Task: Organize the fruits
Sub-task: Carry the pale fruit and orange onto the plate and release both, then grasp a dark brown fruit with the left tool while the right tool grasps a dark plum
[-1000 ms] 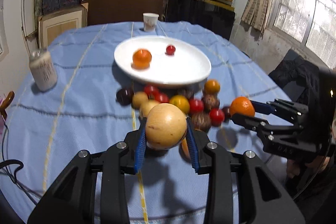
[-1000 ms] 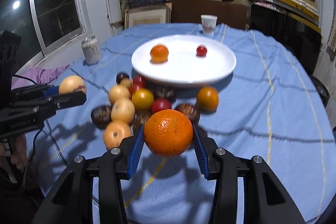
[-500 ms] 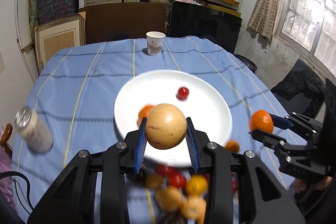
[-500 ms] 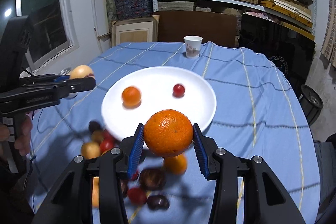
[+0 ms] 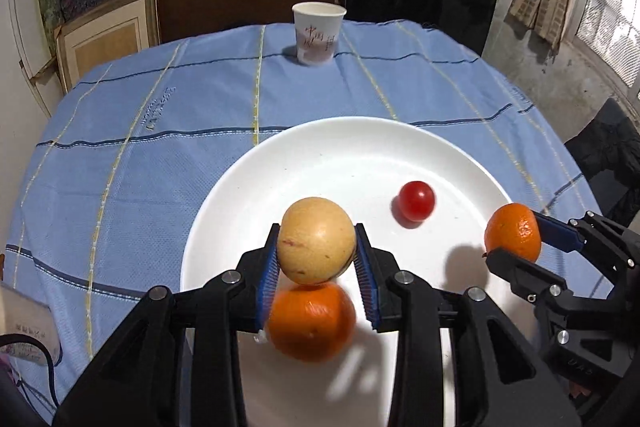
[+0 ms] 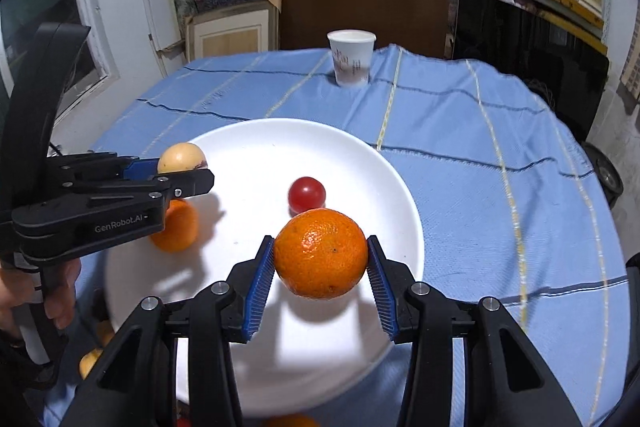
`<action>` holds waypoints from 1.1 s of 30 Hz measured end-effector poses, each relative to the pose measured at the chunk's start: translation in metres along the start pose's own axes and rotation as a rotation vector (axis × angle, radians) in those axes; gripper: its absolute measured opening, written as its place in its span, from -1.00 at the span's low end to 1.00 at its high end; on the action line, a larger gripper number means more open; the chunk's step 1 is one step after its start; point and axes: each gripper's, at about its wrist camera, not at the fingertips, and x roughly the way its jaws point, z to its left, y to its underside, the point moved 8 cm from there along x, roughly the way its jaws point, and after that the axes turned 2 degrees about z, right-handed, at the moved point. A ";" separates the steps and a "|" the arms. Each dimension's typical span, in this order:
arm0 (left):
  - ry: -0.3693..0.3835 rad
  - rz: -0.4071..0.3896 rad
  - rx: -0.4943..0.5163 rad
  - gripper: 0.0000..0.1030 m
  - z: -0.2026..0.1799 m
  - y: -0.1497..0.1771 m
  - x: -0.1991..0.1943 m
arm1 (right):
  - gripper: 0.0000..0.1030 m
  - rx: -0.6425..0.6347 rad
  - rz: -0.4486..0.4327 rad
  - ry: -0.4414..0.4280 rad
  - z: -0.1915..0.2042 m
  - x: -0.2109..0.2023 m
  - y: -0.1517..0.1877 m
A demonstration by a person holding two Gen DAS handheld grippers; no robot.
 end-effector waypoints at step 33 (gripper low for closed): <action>0.012 -0.055 0.029 0.71 -0.022 0.176 -0.132 | 0.34 0.122 -0.025 -0.064 0.025 -0.104 0.162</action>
